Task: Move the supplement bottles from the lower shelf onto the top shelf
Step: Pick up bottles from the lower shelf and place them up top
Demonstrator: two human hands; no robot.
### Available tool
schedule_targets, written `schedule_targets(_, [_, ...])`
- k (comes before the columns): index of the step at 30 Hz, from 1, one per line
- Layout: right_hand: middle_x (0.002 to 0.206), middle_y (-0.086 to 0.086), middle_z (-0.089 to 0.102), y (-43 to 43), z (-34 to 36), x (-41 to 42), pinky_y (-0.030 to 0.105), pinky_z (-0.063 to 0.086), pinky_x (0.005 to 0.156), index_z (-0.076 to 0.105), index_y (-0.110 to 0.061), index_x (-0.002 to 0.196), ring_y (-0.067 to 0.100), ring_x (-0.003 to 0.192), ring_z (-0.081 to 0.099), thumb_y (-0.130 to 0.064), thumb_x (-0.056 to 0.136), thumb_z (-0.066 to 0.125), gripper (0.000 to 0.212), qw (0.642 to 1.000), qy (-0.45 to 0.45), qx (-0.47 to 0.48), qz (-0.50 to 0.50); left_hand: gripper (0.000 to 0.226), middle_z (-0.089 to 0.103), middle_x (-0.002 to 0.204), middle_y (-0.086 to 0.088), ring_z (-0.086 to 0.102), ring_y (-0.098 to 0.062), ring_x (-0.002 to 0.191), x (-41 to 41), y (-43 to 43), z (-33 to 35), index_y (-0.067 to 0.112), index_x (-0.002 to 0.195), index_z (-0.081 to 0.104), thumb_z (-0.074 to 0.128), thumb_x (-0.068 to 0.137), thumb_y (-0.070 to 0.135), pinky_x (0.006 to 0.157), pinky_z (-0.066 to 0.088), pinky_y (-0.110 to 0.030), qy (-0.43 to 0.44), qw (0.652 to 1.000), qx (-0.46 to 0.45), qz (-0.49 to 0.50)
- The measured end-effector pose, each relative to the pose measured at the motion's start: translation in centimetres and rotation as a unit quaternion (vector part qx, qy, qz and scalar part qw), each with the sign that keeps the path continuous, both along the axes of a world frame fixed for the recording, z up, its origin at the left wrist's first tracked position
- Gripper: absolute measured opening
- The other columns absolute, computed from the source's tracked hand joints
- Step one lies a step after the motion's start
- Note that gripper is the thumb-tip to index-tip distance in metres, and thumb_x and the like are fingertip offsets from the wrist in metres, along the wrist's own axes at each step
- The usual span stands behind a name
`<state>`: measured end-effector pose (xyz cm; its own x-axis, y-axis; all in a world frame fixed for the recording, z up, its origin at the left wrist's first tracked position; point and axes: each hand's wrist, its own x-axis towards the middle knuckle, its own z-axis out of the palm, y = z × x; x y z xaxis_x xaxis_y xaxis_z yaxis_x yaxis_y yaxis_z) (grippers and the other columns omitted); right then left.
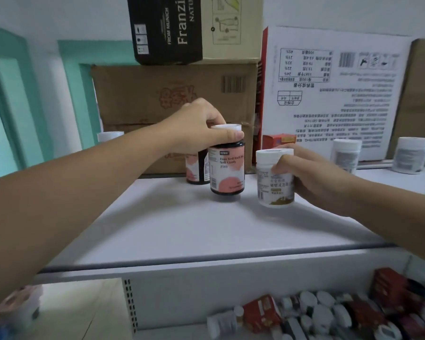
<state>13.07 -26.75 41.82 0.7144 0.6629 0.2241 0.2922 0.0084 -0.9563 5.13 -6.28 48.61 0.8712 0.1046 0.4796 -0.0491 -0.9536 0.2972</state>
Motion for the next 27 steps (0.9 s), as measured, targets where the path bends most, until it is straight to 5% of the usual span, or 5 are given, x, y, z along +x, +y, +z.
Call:
schedule_targets(3, [0.104, 0.012, 0.063, 0.3, 0.0, 1.6, 0.042, 0.043, 0.101, 0.053, -0.008, 0.116, 0.023, 0.101, 0.060, -0.008, 0.082, 0.058, 0.035, 1.000, 0.008, -0.005, 0.017, 0.046, 0.064, 0.109, 0.003, 0.061, -0.013, 0.102, 2.3, 0.6, 0.4, 0.024, 0.099, 0.076, 0.060, 0.084, 0.064, 0.086, 0.054, -0.036, 0.001, 1.000, 0.017, 0.013])
schedule_targets(11, [0.114, 0.011, 0.064, 0.7, -1.0, 3.7, 0.044, 0.045, 0.102, 0.058, -0.017, 0.112, 0.022, 0.111, 0.062, -0.025, 0.060, 0.062, 0.053, 0.999, -0.004, -0.009, 0.038, 0.047, 0.065, 0.106, 0.009, 0.061, -0.012, 0.094, 6.3, 2.0, -0.4, 0.028, 0.107, 0.066, 0.064, 0.081, 0.067, 0.079, 0.056, -0.038, 0.021, 0.997, 0.050, 0.060])
schedule_targets(17, [0.111, 0.006, 0.066, 0.7, -1.5, 4.2, 0.042, 0.046, 0.100, 0.059, -0.021, 0.112, 0.021, 0.111, 0.062, -0.030, 0.055, 0.065, 0.058, 0.999, -0.004, -0.003, 0.054, 0.047, 0.069, 0.100, 0.007, 0.063, -0.012, 0.088, 7.0, 2.8, -0.7, 0.027, 0.105, 0.070, 0.061, 0.082, 0.067, 0.059, 0.049, -0.030, 0.036, 0.994, 0.065, 0.086])
schedule_targets(22, [0.113, 0.010, 0.065, 0.7, -1.5, 4.2, 0.043, 0.047, 0.100, 0.059, -0.016, 0.113, 0.022, 0.110, 0.063, -0.026, 0.060, 0.062, 0.054, 0.998, 0.010, 0.006, 0.064, 0.039, 0.069, 0.107, 0.007, 0.063, -0.014, 0.094, 7.2, 2.7, -1.0, 0.026, 0.109, 0.070, 0.059, 0.090, 0.058, 0.078, 0.055, -0.038, 0.033, 0.995, 0.061, 0.069])
schedule_targets(27, [0.104, 0.006, 0.066, 0.6, -1.5, 4.2, 0.034, 0.049, 0.085, 0.058, -0.014, 0.112, 0.018, 0.100, 0.065, -0.024, 0.062, 0.060, 0.051, 0.997, 0.020, 0.018, 0.073, 0.036, 0.068, 0.100, 0.005, 0.062, -0.019, 0.092, 7.2, 2.4, -1.6, 0.026, 0.106, 0.066, 0.050, 0.095, 0.056, 0.076, 0.053, -0.042, 0.039, 0.991, 0.107, 0.070])
